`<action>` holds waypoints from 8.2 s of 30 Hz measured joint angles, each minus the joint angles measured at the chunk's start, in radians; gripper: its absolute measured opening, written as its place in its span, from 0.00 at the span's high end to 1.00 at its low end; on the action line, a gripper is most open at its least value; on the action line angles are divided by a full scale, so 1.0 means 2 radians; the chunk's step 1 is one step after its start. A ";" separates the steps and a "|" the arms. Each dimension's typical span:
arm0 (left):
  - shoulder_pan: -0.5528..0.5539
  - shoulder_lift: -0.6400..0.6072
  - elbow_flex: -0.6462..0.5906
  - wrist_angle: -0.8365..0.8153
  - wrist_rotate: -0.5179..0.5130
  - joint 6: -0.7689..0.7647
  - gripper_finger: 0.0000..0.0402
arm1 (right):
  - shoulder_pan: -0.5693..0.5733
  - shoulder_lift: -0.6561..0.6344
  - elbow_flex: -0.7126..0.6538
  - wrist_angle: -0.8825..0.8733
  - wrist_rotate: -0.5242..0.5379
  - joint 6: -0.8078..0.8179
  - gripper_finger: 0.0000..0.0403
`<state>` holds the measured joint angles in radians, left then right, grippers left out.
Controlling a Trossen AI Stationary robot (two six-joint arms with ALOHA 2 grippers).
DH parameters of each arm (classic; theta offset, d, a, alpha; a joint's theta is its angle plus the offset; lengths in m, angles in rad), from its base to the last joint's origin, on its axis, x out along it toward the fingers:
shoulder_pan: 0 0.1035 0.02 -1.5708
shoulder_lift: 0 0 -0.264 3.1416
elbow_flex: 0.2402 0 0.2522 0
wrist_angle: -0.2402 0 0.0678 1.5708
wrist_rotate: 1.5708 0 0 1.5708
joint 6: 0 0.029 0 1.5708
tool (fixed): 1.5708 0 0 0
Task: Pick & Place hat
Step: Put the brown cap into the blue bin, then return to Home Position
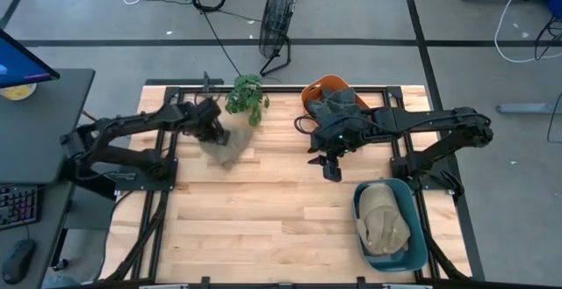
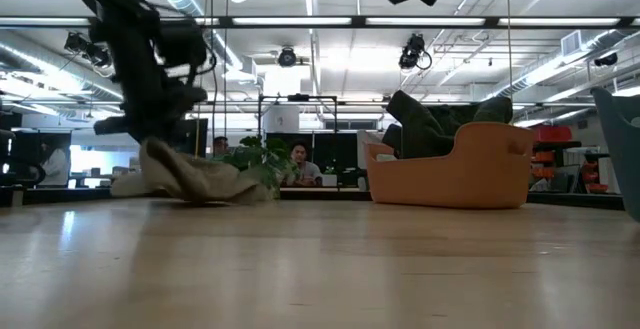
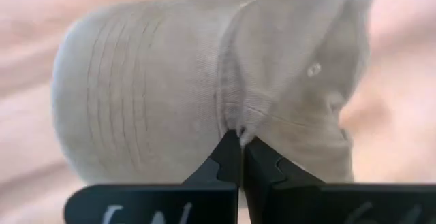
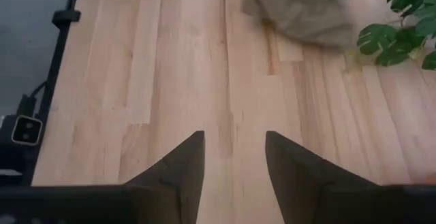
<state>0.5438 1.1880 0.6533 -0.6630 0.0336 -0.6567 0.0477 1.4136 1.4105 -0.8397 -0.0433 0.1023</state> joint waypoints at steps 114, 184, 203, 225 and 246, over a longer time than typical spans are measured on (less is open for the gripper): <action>-0.395 0.028 0.041 0.351 -0.178 -0.007 0.62 | 0.431 -0.083 -0.150 -0.288 0.036 0.521 1.00; -0.395 0.028 0.041 0.348 -0.178 -0.006 0.62 | 0.426 -0.061 -0.251 -0.050 -0.056 0.534 0.93; -0.394 -0.093 0.041 0.376 -0.203 0.109 0.63 | 0.326 -0.067 0.087 -0.217 0.145 0.242 0.76; -0.394 -0.324 0.019 0.149 -0.264 0.194 0.99 | 0.049 -0.261 -0.112 0.035 0.090 0.005 0.82; -0.391 -0.559 -0.223 0.375 -0.269 0.283 0.99 | -0.065 -0.489 -0.478 0.357 0.015 0.065 0.82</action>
<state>-0.2391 0.0703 0.2072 0.0869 -0.5047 -0.0910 -0.0814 0.4362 0.4542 -0.1264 -0.0135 0.2324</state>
